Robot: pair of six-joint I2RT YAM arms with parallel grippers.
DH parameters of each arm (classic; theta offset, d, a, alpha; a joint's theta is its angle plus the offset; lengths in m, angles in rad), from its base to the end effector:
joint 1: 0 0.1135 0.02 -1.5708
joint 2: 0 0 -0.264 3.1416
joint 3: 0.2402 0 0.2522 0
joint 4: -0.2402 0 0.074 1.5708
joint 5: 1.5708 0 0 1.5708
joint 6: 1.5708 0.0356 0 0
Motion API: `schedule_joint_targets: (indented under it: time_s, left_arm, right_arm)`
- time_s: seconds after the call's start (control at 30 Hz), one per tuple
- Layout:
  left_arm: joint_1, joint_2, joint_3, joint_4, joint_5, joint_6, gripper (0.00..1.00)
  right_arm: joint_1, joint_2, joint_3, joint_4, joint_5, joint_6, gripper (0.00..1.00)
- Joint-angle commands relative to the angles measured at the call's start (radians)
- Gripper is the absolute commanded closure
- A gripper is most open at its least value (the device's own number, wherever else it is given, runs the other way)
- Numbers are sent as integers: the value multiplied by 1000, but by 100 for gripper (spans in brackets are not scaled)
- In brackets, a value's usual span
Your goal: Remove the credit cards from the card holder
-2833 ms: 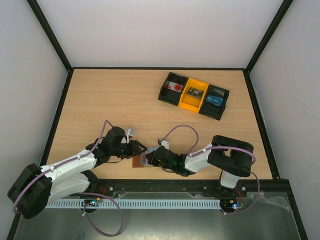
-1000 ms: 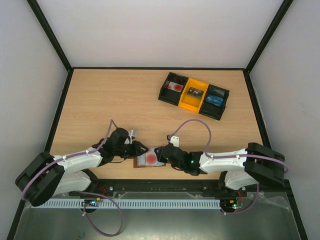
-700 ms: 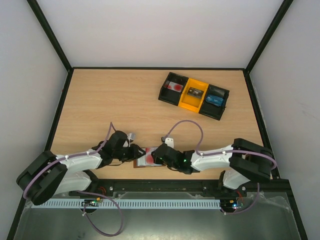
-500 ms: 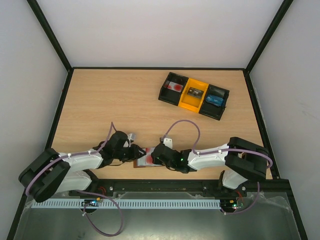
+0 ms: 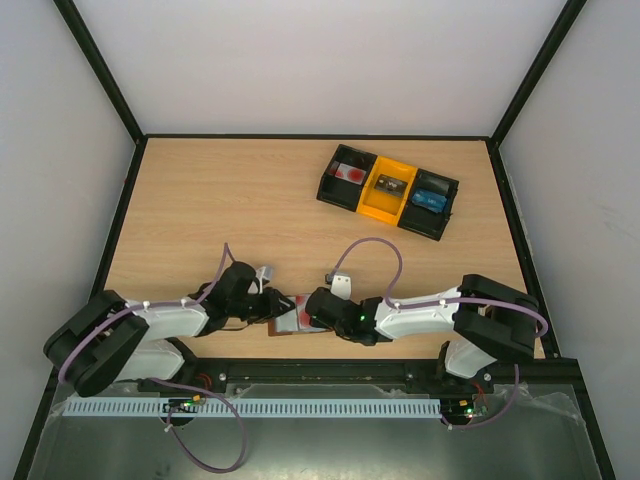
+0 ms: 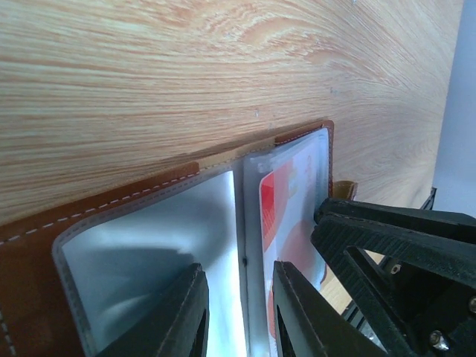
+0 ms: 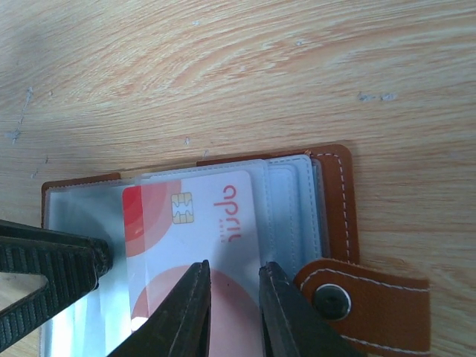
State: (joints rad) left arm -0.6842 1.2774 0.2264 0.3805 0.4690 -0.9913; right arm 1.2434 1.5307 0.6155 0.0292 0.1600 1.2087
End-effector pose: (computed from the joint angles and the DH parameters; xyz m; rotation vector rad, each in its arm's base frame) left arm 0.1450 -0.1390 0.1177 -0.0990 2.5628 -1.3222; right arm 0.0939 0.2589 0.1352 0.0297 2.6484 0.8164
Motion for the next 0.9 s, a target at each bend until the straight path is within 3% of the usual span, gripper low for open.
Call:
schedule_joint_targets:
  time_s: [0.0,0.23,0.6,0.77,0.87]
  left_arm:
    - [-5,20,-15,63,36,-32,74]
    - [-13,95,0,111,41,-45,75]
    - [-20,121,1,175,44,-78,84]
    - [-21,143,-1,223,77,-79,96]
    - [-21,140,-6,209,70,-74,97]
  right_arm:
    - [4,30,7,-89,34,-10,80]
    - [4,31,-40,-2,1,-5,81]
    - [5,44,-71,40,-9,-1,83]
    - [4,56,-80,55,-9,5,84]
    - [4,60,-89,59,-3,12,84]
